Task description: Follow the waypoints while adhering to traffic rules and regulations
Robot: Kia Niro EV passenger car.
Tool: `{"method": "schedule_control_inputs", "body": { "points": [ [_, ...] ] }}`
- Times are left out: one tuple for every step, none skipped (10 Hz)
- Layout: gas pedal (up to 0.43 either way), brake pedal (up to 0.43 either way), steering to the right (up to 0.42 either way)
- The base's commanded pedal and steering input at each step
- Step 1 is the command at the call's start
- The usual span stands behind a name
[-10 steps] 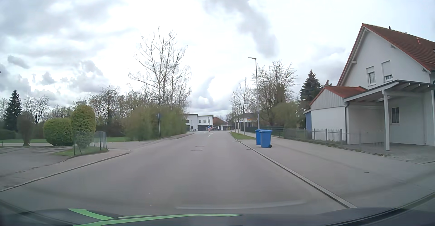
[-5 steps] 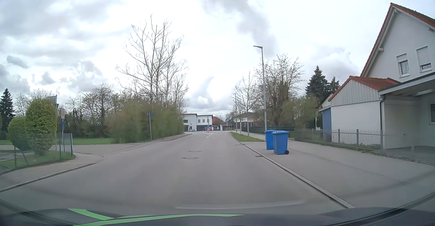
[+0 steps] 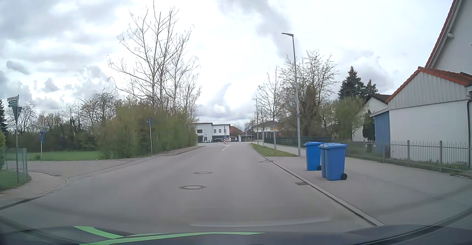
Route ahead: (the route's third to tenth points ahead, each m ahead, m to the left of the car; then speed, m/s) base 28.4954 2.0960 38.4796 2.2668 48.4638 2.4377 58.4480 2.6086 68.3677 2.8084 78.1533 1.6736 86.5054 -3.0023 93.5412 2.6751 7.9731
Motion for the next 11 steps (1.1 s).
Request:
{"method": "schedule_control_inputs", "body": {
  "points": [
    [0.008, 0.000, 0.001],
    [0.020, 0.000, 0.001],
    [0.039, 0.000, 0.001],
    [0.039, 0.000, 0.001],
    [0.047, 0.000, 0.001],
    [0.059, 0.000, 0.001],
    [0.067, 0.000, 0.001],
    [0.067, 0.000, 0.001],
    [0.079, 0.000, 0.001],
    [0.079, 0.000, 0.001],
    [0.079, 0.000, 0.001]
  ]
}}
